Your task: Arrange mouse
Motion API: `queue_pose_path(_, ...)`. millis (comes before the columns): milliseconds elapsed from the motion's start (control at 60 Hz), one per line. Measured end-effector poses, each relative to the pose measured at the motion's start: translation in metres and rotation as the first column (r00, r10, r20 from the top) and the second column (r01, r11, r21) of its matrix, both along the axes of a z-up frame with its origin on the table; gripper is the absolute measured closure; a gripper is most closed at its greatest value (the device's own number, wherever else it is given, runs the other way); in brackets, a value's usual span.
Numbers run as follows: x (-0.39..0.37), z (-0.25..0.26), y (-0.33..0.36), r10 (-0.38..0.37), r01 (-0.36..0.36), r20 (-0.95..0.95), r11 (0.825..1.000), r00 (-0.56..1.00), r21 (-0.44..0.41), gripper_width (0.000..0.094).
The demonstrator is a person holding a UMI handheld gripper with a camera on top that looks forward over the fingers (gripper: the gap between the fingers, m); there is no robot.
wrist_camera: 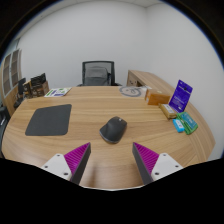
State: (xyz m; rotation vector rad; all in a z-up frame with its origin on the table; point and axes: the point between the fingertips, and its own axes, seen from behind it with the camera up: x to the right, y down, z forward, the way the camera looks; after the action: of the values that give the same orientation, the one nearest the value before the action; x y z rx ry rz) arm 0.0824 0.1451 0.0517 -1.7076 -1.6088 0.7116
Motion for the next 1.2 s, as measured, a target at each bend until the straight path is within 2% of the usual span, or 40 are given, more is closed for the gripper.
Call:
queue_pose_path(500,-0.097,-0.056,0.017,-0.003,0.005,0.064,0.999,0.998,-0.031,0.0071)
queue_pose_path(883,-0.142,-0.062,0.003,0.029,-0.024,0.075,0.998,0.997,-0.063,0.0072)
queue_pose_path(1000,-0.150,-0.062,-0.006,0.050,-0.045,0.073,0.997,0.996,-0.069,0.0109)
queue_pose_path(1100,-0.155,-0.064,-0.010,0.062,-0.058,0.070,0.996,0.996,-0.064,0.0189)
queue_pose_path(1200,-0.158,-0.066,-0.008,0.057,-0.054,0.072,0.998,0.996,-0.045,0.0320)
